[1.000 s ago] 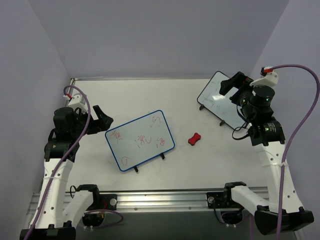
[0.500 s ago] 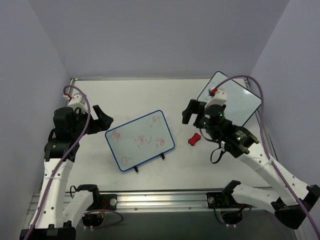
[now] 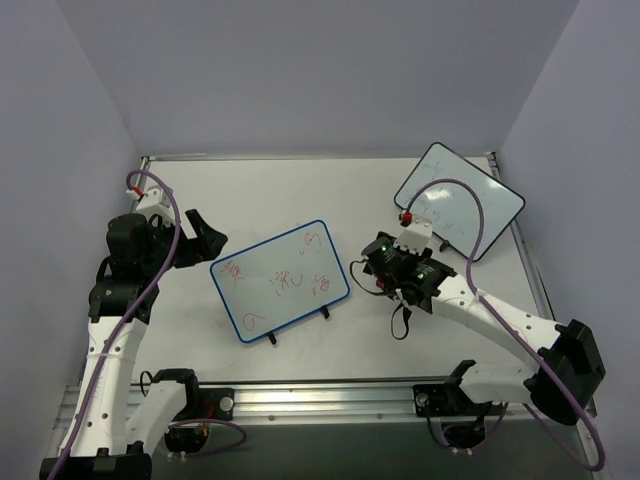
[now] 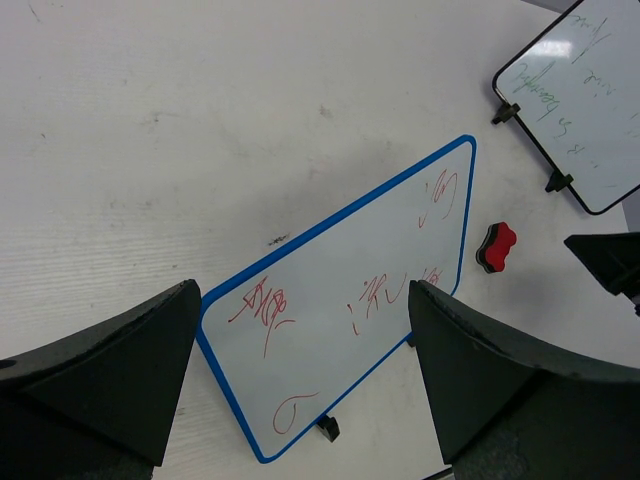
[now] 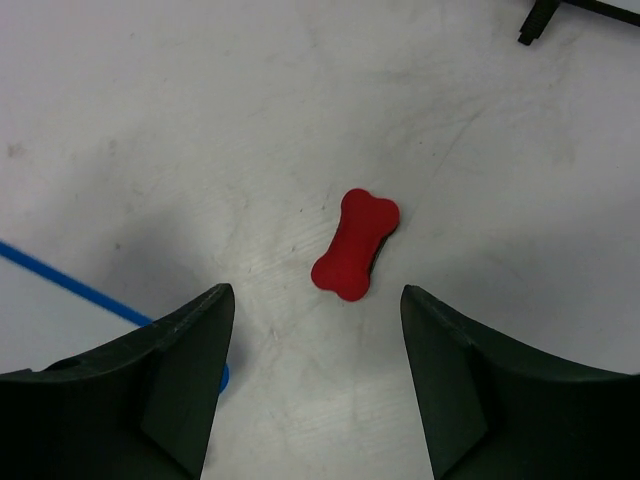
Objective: Erase the whiteboard
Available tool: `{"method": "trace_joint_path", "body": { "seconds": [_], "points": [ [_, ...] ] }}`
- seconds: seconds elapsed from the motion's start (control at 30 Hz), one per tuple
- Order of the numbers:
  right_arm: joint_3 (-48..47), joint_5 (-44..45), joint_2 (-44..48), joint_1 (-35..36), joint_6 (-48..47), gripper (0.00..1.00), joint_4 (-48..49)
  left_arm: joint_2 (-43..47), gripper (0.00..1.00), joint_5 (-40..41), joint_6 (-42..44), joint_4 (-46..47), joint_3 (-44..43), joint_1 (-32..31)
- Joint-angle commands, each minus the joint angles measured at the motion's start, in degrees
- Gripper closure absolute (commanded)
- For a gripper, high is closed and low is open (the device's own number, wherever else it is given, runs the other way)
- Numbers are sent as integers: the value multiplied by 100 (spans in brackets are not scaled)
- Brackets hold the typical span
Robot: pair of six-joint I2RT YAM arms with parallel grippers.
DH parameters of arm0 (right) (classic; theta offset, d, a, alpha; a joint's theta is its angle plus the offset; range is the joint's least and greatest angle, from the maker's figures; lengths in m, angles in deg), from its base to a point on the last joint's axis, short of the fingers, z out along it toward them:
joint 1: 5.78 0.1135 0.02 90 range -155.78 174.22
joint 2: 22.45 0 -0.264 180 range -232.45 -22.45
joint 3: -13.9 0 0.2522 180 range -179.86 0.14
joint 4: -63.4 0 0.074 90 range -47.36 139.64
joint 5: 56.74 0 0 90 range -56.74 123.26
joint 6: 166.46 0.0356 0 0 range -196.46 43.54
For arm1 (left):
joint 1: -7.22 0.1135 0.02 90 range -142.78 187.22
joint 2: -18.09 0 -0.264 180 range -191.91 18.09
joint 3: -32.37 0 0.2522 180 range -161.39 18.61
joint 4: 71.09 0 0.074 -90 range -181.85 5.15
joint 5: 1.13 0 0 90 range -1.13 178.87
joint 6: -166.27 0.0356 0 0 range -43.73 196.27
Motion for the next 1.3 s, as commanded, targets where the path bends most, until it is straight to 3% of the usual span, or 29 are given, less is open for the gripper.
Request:
{"method": "trace_joint_path", "body": {
  "seconds": [0.0, 0.1, 0.3, 0.87, 1.27],
  "points": [
    [-19, -304, -165, -686, -5, 37, 586, 70, 6, -90, -28, 324, -90, 56],
    [34, -675, -429, -1135, -270, 40, 868, 87, 6, -46, -19, 307, -81, 56],
    [236, -975, -895, -1320, -349, 46, 1316, 105, 6, 7, -2, 272, -81, 56],
    [772, -1292, -1677, -1399, 29, 52, 2196, 70, 6, 33, 7, 254, -73, 64],
    [869, -1230, -1748, -1426, 81, 54, 2197, 61, 6, 24, 7, 263, -73, 64]
  ]
}}
